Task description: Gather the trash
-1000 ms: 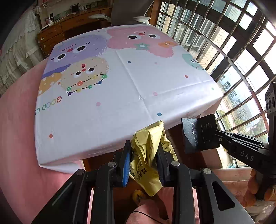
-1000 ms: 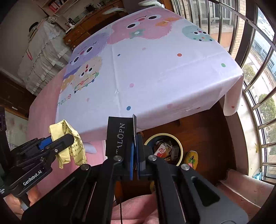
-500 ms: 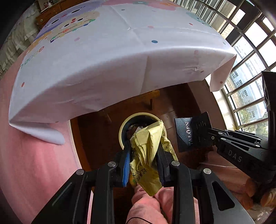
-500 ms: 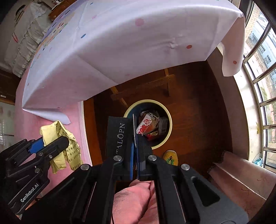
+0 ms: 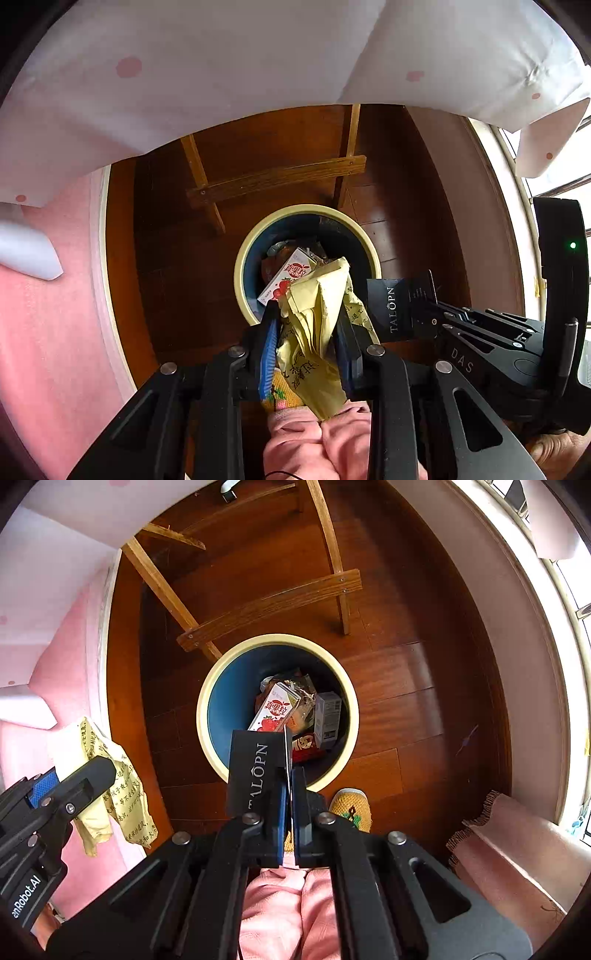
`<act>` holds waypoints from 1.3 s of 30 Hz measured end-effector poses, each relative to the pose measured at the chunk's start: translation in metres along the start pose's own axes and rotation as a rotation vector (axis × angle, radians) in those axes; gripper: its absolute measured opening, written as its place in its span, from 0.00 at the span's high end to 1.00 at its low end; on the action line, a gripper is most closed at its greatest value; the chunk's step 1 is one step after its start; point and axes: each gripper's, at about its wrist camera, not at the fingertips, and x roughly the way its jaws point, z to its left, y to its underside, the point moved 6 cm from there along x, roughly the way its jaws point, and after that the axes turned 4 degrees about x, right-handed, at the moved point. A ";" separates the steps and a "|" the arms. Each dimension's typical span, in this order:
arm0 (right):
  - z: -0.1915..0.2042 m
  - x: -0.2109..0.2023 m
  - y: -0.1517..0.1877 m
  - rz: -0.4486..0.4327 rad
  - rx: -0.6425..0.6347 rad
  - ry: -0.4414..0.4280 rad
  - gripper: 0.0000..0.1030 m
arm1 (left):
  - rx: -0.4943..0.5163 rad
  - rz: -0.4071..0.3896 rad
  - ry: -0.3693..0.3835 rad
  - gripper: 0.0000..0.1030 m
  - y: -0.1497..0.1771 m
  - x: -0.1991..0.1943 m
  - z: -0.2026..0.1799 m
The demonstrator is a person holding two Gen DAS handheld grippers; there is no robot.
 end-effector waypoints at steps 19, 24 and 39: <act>0.015 0.044 -0.034 -0.015 0.029 -0.085 0.52 | -0.027 -0.034 -0.043 0.21 -0.025 0.037 0.047; 0.024 0.038 -0.034 -0.023 0.000 -0.082 0.51 | -0.066 -0.052 -0.055 0.21 -0.028 0.025 0.061; 0.053 -0.010 -0.033 -0.060 -0.056 -0.100 0.46 | -0.136 -0.093 -0.045 0.21 -0.035 -0.035 0.066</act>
